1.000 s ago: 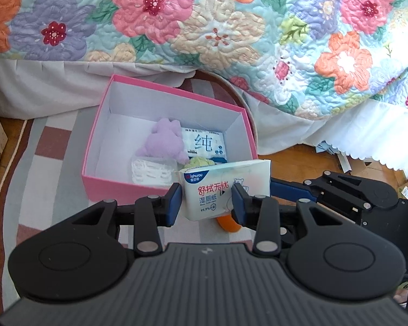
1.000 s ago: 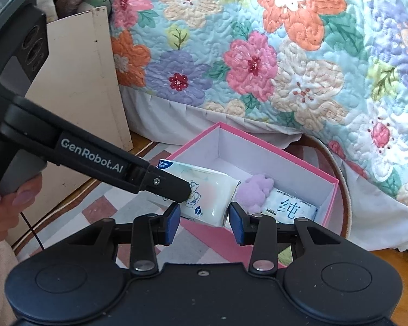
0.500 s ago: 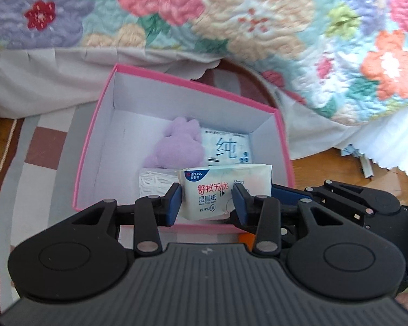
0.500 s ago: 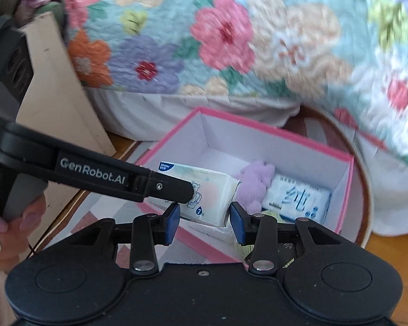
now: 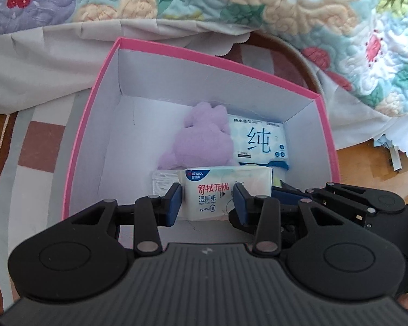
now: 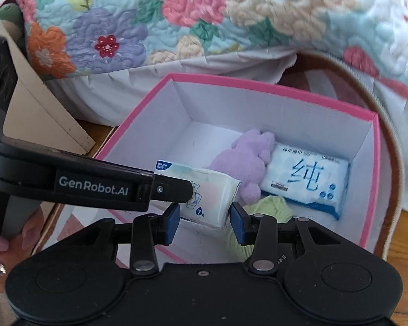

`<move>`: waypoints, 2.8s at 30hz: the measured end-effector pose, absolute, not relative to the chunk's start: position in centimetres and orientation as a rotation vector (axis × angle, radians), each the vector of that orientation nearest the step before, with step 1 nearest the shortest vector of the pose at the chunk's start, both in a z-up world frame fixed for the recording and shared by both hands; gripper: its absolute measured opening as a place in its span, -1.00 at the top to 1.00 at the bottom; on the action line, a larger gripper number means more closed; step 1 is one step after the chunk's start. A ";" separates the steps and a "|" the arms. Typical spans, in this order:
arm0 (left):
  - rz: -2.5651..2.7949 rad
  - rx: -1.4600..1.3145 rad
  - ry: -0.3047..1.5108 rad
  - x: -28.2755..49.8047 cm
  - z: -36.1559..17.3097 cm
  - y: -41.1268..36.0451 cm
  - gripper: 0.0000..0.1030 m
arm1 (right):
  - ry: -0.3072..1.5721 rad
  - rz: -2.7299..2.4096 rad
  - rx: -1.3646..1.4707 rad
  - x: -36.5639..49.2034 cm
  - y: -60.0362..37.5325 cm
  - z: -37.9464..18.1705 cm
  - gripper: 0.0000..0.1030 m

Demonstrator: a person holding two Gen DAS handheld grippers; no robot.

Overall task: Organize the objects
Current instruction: 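Lower the wipes pack into the pink box and open the left tool, then raise the left tool out of the pink box and withdraw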

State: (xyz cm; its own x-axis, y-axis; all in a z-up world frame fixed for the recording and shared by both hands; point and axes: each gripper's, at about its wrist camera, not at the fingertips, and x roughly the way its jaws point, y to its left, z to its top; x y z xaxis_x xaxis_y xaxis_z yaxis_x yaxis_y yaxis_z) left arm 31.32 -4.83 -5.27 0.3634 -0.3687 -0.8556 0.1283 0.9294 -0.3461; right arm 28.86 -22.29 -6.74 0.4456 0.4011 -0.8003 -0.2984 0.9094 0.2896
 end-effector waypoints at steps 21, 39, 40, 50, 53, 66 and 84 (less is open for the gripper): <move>-0.248 -0.284 1.151 32.0 -8.3 -4.0 0.24 | 1.066 0.433 0.087 30.4 -21.2 -10.0 0.08; -0.267 -0.240 1.160 27.3 -3.1 -2.8 0.17 | 0.905 0.437 0.053 25.1 -22.6 -3.8 -0.13; -0.267 -0.235 1.165 26.9 -2.9 -2.9 0.17 | 0.909 0.428 0.049 24.8 -22.6 -3.5 -0.13; -0.274 -0.166 1.097 21.9 2.8 -2.0 0.06 | 0.852 0.441 0.020 20.8 -22.8 0.2 -0.14; -0.273 -0.156 1.061 20.2 4.4 -2.0 -0.03 | 0.837 0.453 -0.007 19.3 -22.6 1.6 -0.14; -0.336 -0.041 1.012 15.0 6.4 -2.8 -0.13 | 0.795 0.474 -0.036 14.1 -22.9 5.0 -0.30; -0.396 -0.003 1.041 12.6 5.2 -3.5 -0.25 | 0.784 0.481 -0.128 10.7 -23.2 5.4 -0.49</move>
State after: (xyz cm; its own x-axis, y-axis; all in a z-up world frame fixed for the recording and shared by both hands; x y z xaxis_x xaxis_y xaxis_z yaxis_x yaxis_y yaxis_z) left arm 12.62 -3.53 5.17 0.4409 -0.3205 -0.8383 0.3181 0.9292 -0.1880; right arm 10.75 -23.18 5.37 0.6067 0.3682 -0.7045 -0.4612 0.8849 0.0652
